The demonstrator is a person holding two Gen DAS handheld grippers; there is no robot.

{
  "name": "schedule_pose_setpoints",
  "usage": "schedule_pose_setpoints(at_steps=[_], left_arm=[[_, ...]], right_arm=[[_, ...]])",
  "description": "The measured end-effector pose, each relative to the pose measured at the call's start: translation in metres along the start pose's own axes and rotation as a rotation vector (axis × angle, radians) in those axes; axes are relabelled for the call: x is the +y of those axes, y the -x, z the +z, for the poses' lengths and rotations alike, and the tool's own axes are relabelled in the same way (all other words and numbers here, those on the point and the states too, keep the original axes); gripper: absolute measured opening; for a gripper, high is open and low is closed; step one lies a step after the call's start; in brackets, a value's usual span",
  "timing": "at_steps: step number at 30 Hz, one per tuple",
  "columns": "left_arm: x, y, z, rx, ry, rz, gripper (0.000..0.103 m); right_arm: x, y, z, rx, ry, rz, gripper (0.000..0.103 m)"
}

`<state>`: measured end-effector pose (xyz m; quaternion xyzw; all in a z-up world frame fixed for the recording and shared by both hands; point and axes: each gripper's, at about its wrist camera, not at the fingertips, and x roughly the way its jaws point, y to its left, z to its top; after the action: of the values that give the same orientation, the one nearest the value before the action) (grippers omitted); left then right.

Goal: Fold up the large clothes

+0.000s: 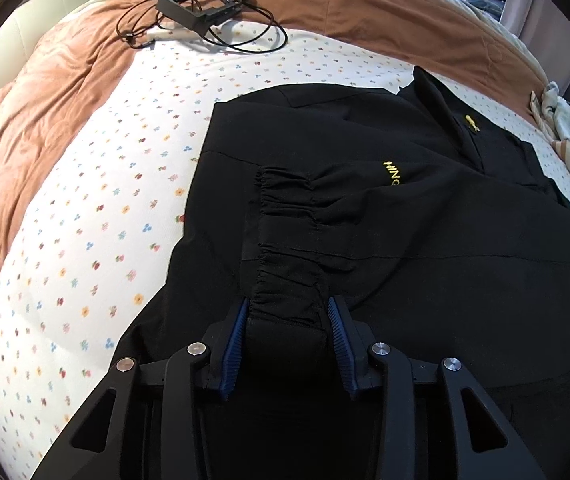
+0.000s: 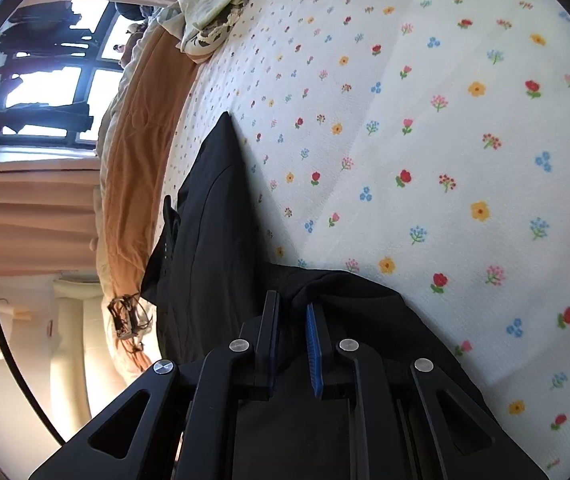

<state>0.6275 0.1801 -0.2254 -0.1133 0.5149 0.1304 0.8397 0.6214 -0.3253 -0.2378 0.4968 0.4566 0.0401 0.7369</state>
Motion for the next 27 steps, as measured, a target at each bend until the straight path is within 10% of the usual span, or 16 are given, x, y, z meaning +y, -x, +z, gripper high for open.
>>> schedule_pose_setpoints(at_steps=[3,11,18,27], left_arm=[[0.005,0.011,-0.002,-0.007,0.009,-0.017,0.048],[0.017,0.071,-0.007,-0.094,0.057,-0.089,0.077],[0.027,0.142,-0.037,-0.162,0.057,-0.154,0.079],[0.053,0.227,-0.093,-0.255,0.079,-0.216,0.098]], right_arm=[[0.002,0.009,-0.001,-0.006,-0.01,-0.022,0.018],[0.036,0.036,-0.018,-0.021,0.086,-0.023,0.071],[0.041,0.059,-0.051,-0.029,0.132,-0.049,0.095],[0.036,0.107,-0.111,-0.093,0.19,-0.054,0.103]])
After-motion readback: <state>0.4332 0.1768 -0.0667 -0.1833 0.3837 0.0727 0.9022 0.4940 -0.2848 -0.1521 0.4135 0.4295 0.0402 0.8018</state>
